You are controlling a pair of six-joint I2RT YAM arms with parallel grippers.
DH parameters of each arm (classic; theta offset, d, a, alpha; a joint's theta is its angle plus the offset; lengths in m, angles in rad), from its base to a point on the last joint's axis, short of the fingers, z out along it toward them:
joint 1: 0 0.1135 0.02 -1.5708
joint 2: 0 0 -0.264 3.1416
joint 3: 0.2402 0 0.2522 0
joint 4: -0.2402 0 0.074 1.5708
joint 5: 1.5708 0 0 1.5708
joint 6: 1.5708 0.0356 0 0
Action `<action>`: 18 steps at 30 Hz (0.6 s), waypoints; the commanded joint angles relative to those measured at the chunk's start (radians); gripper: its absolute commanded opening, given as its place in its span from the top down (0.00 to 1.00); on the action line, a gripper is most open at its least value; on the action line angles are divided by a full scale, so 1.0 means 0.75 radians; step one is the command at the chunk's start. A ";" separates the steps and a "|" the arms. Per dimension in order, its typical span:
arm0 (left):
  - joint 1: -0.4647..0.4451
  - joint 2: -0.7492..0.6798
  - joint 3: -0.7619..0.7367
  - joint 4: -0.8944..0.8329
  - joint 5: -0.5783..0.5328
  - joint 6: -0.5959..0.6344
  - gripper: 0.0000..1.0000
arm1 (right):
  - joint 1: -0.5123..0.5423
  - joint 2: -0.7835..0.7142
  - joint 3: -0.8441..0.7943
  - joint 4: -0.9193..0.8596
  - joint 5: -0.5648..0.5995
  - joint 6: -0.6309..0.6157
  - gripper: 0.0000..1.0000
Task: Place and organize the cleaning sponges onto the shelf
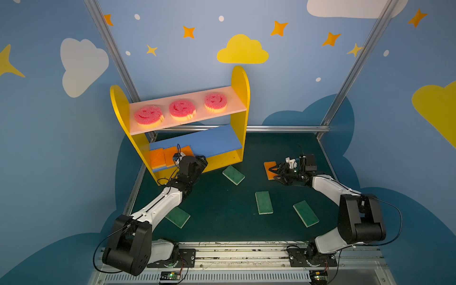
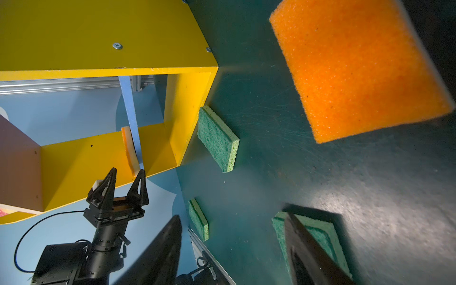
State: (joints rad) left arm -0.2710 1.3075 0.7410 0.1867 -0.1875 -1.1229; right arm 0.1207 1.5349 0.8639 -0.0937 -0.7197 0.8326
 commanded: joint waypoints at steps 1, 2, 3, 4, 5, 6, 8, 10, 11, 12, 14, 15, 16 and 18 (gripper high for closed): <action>0.042 -0.014 -0.005 -0.014 -0.023 0.012 0.32 | 0.003 0.001 -0.015 -0.002 -0.011 -0.010 0.35; 0.051 -0.017 -0.002 -0.014 -0.021 0.021 0.32 | 0.003 0.004 -0.015 -0.001 -0.011 -0.010 0.35; 0.059 -0.016 0.004 -0.017 -0.026 0.040 0.32 | 0.003 0.008 -0.014 0.000 -0.011 -0.010 0.35; 0.066 -0.014 0.016 -0.025 -0.033 0.051 0.32 | 0.003 0.015 -0.014 0.000 -0.013 -0.010 0.35; 0.074 -0.010 0.022 -0.033 -0.042 0.052 0.32 | 0.002 0.019 -0.015 0.002 -0.014 -0.010 0.35; 0.084 -0.007 0.028 -0.032 -0.040 0.058 0.32 | 0.003 0.022 -0.014 0.004 -0.016 -0.008 0.35; 0.102 0.004 0.043 -0.034 -0.031 0.069 0.32 | 0.005 0.022 -0.015 0.008 -0.017 -0.006 0.35; 0.120 0.022 0.061 -0.040 -0.015 0.077 0.32 | 0.005 0.019 -0.015 0.005 -0.017 -0.006 0.35; 0.125 0.029 0.067 -0.042 -0.010 0.078 0.32 | 0.004 0.017 -0.012 0.002 -0.016 -0.007 0.35; 0.131 0.036 0.074 -0.042 -0.004 0.081 0.32 | 0.005 0.015 -0.010 0.000 -0.015 -0.010 0.35; 0.138 0.047 0.083 -0.038 0.004 0.085 0.32 | 0.003 0.011 -0.007 -0.011 -0.011 -0.014 0.35; 0.139 0.052 0.090 -0.038 0.007 0.087 0.32 | 0.005 0.011 -0.005 -0.014 -0.011 -0.016 0.35; 0.141 0.054 0.094 -0.040 0.007 0.090 0.32 | 0.005 0.012 -0.002 -0.016 -0.012 -0.016 0.35; 0.143 0.057 0.101 -0.044 0.005 0.097 0.32 | 0.005 0.017 -0.001 -0.018 -0.013 -0.016 0.35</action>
State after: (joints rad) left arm -0.1688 1.3464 0.7914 0.1650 -0.1905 -1.0775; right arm 0.1207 1.5406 0.8635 -0.0940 -0.7208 0.8314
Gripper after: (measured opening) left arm 0.681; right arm 0.648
